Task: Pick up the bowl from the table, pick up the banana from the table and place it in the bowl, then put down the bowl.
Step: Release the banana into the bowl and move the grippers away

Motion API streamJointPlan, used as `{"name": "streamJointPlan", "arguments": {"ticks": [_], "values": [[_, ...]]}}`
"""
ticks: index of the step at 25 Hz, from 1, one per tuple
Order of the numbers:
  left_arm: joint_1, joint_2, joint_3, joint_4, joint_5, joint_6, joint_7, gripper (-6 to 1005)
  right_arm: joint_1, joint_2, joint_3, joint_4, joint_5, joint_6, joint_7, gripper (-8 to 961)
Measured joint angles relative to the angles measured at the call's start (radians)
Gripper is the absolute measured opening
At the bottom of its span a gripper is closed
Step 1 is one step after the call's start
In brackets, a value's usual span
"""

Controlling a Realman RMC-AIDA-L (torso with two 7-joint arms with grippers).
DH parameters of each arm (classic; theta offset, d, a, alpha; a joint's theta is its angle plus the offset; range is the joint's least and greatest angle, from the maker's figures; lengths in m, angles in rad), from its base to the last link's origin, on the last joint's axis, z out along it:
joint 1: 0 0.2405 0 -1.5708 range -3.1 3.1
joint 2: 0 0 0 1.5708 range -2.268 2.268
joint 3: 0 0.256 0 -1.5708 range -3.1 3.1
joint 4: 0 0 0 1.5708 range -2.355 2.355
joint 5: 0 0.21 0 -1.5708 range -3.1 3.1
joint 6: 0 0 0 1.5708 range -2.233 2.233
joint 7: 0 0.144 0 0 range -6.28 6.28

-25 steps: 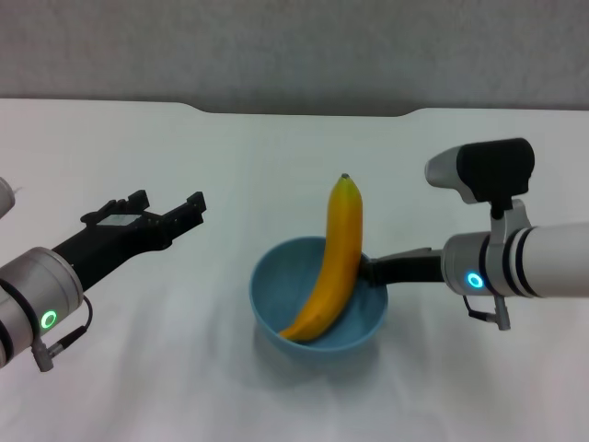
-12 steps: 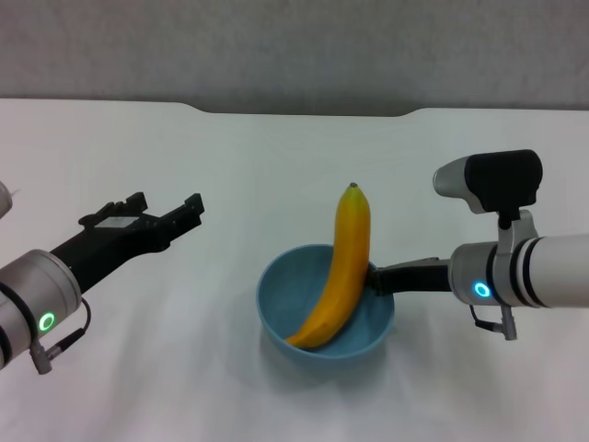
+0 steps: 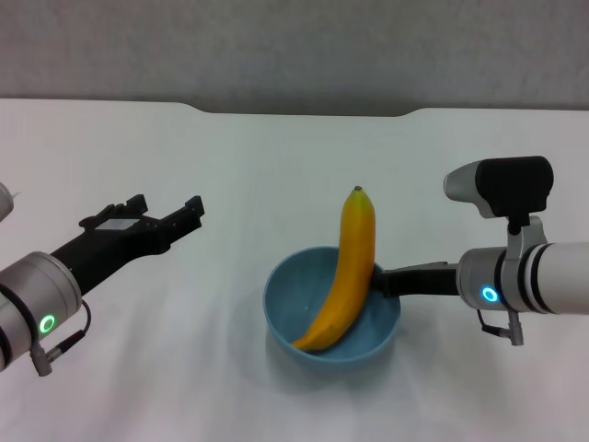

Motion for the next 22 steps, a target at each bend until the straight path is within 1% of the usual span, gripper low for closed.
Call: {"name": "streamJointPlan", "arguments": {"ticks": [4,7,10,13,14,15,16,18,19,20,22], "values": [[0.002,0.0,0.0,0.0,-0.003,-0.001,0.0,910,-0.023,-0.001,0.0,0.033,0.0,-0.004,-0.001,53],[0.002,0.0,0.0,0.001,-0.004,-0.001,0.0,910,-0.038,-0.002,-0.004,0.062,-0.001,-0.006,-0.004,154],[0.003,0.0,-0.001,0.005,-0.004,-0.002,0.0,910,-0.077,-0.004,-0.009,0.125,-0.01,-0.012,-0.011,256],[0.005,0.0,-0.005,0.006,-0.005,-0.002,0.0,910,-0.123,-0.006,-0.005,0.191,-0.012,-0.013,-0.017,487],[0.007,0.0,-0.008,0.006,-0.005,-0.002,0.0,910,-0.155,-0.008,0.0,0.231,-0.012,-0.012,-0.018,536],[0.007,0.0,-0.008,0.006,-0.005,-0.002,0.0,910,-0.155,-0.008,0.0,0.231,-0.012,-0.012,-0.018,585],[0.011,0.0,-0.011,0.006,-0.005,-0.002,0.0,910,-0.184,-0.009,0.005,0.265,-0.013,-0.01,-0.018,633],[0.015,0.0,-0.017,0.006,-0.005,-0.002,0.0,910,-0.196,-0.01,0.01,0.278,-0.014,-0.008,-0.018,731],[0.017,0.0,-0.02,0.006,-0.005,-0.003,0.0,910,-0.215,-0.011,0.021,0.297,-0.023,-0.005,-0.018,747],[0.018,0.0,-0.022,0.006,-0.005,-0.003,0.0,910,-0.215,-0.011,0.021,0.297,-0.023,-0.005,-0.018,762],[0.021,0.0,-0.026,0.006,-0.006,-0.004,0.0,910,-0.237,-0.011,0.028,0.326,-0.046,-0.004,-0.019,793]]}}
